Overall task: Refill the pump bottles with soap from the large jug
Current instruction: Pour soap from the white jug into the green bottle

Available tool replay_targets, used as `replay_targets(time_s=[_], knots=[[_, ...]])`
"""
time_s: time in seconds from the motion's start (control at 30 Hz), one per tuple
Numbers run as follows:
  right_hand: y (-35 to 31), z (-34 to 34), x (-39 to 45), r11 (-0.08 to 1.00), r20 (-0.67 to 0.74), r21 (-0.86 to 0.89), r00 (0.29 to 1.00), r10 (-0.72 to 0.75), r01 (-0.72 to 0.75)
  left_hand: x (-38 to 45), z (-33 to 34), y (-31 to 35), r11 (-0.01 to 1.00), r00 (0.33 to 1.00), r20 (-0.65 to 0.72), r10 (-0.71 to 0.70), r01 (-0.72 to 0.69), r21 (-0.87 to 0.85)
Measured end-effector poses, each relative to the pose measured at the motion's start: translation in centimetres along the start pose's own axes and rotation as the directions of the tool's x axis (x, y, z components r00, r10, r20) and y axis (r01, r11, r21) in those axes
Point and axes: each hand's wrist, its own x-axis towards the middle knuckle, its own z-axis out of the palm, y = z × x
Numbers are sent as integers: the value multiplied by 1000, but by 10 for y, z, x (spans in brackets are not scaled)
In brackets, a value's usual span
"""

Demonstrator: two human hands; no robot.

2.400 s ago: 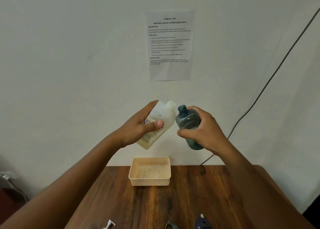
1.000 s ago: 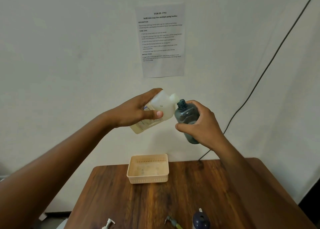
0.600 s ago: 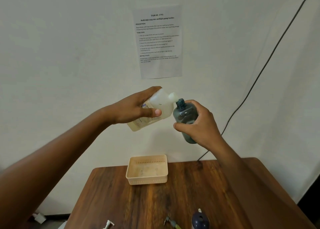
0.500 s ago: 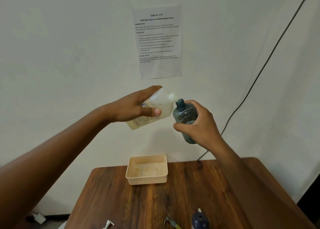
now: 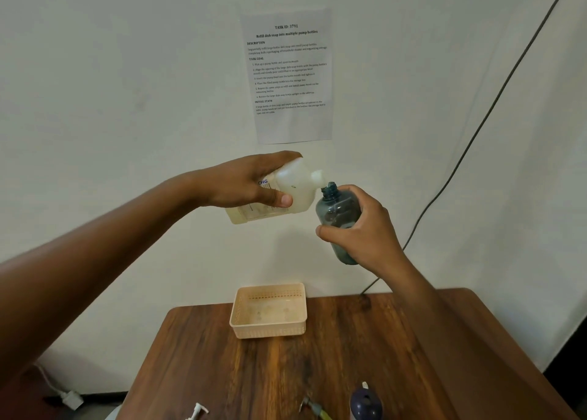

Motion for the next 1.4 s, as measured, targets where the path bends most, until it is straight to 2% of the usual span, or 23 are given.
replay_targets(time_s=[0.83,1.4], knots=[[-6,2,0,999,-41,37,999,-25,26,6,-12,6,1000,999,37,10,-10,-8],[-12,-1,0,999,-64,34,997,-40,42,12,-20,13,998,999,36,25,-27,54]])
